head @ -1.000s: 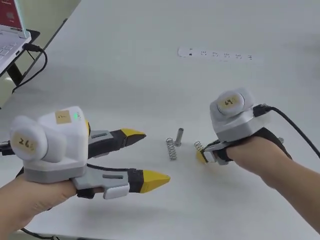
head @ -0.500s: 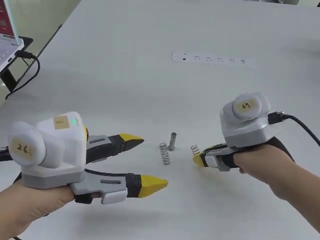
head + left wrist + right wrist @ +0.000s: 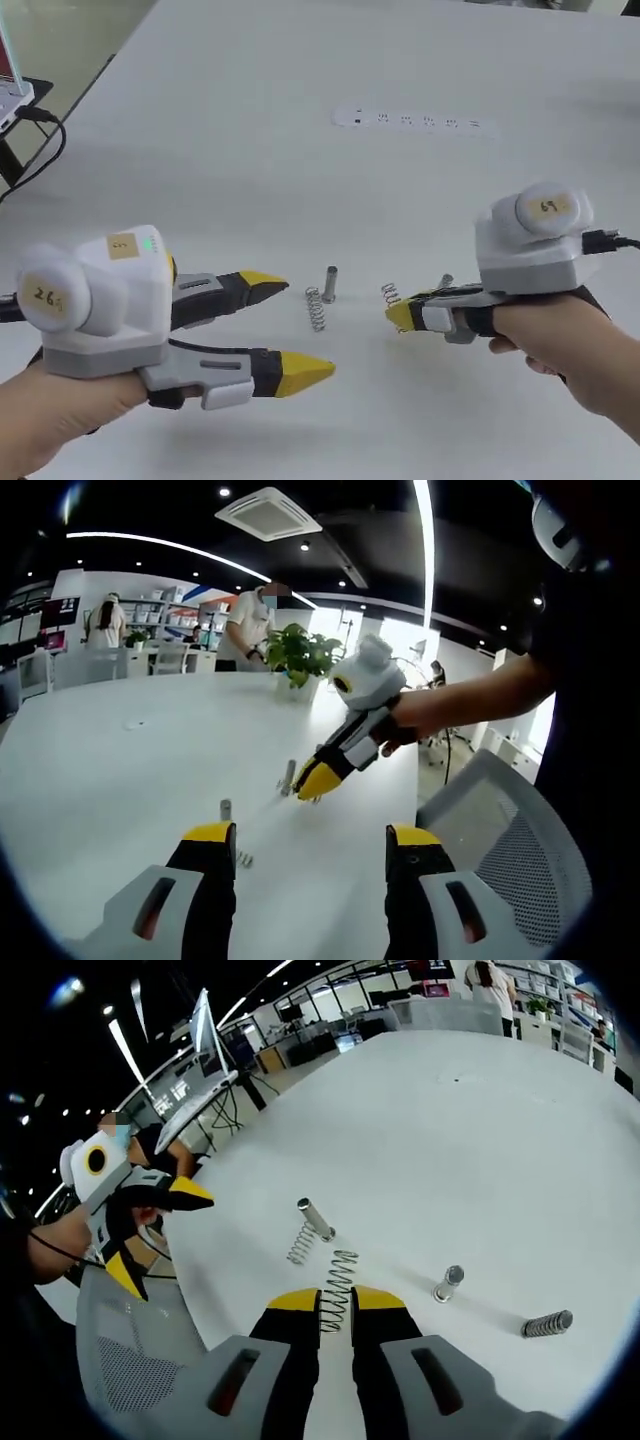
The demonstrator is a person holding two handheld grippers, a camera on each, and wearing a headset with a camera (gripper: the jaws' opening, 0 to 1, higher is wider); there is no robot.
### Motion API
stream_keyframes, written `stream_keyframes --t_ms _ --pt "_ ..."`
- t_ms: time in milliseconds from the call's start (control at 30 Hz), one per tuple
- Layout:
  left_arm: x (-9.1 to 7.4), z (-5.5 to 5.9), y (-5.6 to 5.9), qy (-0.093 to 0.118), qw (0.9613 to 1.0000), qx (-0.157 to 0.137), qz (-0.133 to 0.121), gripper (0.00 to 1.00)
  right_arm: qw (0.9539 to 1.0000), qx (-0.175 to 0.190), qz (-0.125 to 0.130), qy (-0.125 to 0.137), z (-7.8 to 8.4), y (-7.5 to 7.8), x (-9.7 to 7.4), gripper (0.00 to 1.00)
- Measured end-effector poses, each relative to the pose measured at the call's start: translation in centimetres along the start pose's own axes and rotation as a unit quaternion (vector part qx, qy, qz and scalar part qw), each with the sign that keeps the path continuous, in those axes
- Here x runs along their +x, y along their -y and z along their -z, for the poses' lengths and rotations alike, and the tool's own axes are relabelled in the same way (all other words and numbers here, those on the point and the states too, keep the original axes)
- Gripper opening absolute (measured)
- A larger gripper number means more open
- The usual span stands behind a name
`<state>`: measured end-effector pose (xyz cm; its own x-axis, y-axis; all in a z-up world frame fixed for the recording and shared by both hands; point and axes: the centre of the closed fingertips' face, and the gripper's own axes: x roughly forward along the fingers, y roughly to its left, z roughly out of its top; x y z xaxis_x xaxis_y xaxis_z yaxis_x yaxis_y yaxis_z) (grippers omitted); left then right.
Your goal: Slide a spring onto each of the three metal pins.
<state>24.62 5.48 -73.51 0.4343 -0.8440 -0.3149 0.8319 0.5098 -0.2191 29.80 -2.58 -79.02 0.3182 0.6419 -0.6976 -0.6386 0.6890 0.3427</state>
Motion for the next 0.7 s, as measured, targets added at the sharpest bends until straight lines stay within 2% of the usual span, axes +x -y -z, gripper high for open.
stream_keyframes --t_ms 400,567,700 --pt "2.1 -1.2 1.2 0.008 1.0000 0.002 0.001 0.54 0.9987 -0.047 -0.021 0.001 0.3 0.8 -3.4 0.09" --pt "2.6 -1.1 1.5 0.005 1.0000 0.004 0.006 0.54 0.9964 -0.081 -0.024 -0.001 0.3 1.0 -4.6 0.09" --pt "2.5 -0.8 1.1 0.001 1.0000 0.009 0.000 0.56 0.9937 -0.109 -0.029 -0.001 -0.1 1.1 -5.2 0.09"
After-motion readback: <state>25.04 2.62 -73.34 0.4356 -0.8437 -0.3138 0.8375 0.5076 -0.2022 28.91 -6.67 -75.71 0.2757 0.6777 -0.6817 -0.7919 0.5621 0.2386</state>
